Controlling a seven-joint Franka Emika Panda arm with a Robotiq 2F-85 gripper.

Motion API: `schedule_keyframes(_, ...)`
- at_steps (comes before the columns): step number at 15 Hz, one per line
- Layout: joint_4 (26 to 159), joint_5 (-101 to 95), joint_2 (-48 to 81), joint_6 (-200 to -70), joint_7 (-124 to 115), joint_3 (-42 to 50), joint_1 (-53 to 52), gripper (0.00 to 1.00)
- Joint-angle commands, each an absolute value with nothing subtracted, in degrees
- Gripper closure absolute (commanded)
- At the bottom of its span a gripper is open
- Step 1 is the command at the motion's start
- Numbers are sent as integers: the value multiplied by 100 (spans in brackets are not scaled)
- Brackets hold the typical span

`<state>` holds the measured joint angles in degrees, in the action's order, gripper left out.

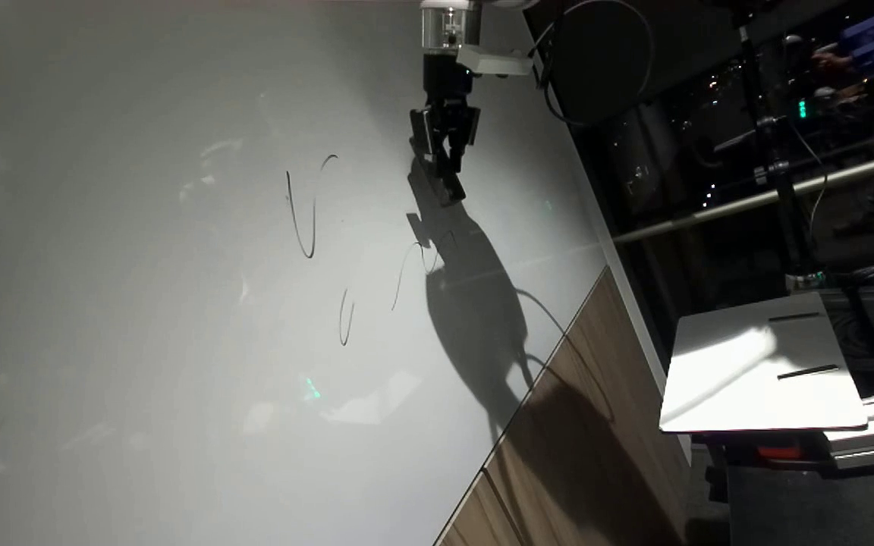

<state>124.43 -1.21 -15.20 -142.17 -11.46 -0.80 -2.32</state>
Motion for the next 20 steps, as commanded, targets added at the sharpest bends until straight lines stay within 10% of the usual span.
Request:
schedule_keyframes(1, 12723, 89, -1513, -14535, -684, -134, -284, 72)
schedule_keyframes(20, 12694, -2031, -209, -16104, -1625, -395, -45, 72)
